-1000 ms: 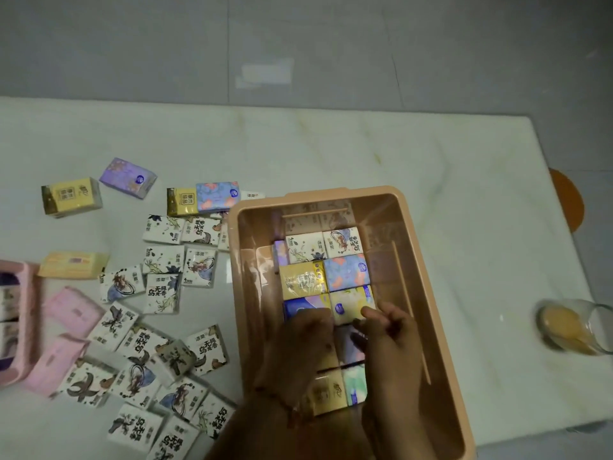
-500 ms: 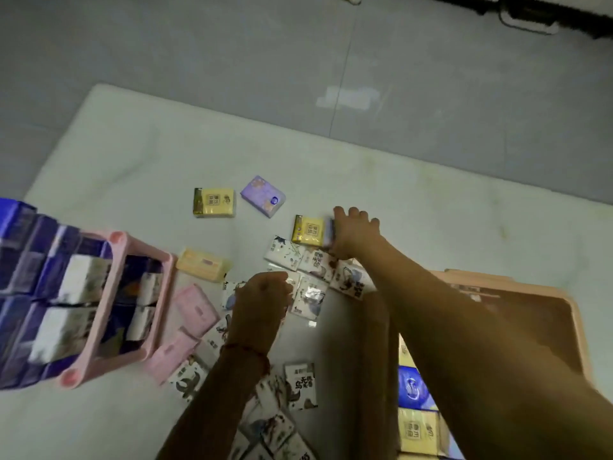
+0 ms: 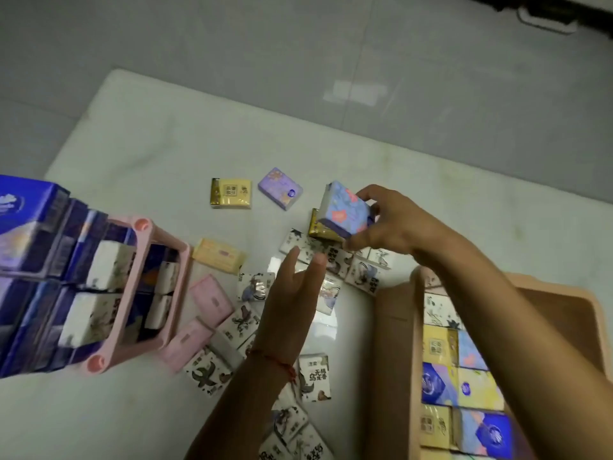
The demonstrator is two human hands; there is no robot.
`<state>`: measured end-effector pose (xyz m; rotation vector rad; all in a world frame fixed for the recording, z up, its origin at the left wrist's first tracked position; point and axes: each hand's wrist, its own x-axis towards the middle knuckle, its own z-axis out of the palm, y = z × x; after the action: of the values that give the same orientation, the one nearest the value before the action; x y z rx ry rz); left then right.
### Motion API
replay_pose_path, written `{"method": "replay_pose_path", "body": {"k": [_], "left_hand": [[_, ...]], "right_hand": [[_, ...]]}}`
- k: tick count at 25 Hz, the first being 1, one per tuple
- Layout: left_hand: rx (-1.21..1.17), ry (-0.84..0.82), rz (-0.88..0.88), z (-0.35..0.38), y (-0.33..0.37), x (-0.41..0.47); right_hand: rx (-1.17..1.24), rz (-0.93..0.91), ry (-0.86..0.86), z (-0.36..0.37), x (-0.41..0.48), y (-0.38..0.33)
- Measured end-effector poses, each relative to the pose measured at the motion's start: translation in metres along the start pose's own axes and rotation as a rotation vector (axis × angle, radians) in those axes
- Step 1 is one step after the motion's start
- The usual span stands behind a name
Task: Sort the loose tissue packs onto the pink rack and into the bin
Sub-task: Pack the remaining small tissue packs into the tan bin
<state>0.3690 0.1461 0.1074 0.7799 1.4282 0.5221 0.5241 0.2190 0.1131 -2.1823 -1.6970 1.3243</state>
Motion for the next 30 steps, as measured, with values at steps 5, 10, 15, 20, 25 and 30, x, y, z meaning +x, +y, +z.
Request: {"method": "replay_pose_path", "body": {"k": [5, 10, 15, 20, 25, 30], "left_hand": [[-0.102, -0.403, -0.015, 0.048, 0.02, -0.058], [0.034, -0.347, -0.157, 0.144, -0.057, -0.119], [0.461, 0.042, -0.319, 0.182, -0.138, -0.121], [0.611, 0.273, -0.321, 0.196, -0.145, -0.105], [0.638, 0.26, -0.358, 0.211, -0.157, -0.088], [0.542, 0.204, -0.338, 0.207, -0.167, -0.084]], "right_hand": [[0.057, -0.133, 0.145, -0.015, -0.162, 0.047], [0.681, 0.201, 0.28, 0.022, -0.254, 0.146], [0.67, 0.55, 0.487, 0.081, -0.275, 0.21], [0.938, 0.735, 0.417, 0.12, -0.245, 0.228], [1.588, 0.952, 0.468, 0.125, -0.225, 0.216], [1.509, 0.947, 0.47, 0.114, -0.22, 0.218]]}}
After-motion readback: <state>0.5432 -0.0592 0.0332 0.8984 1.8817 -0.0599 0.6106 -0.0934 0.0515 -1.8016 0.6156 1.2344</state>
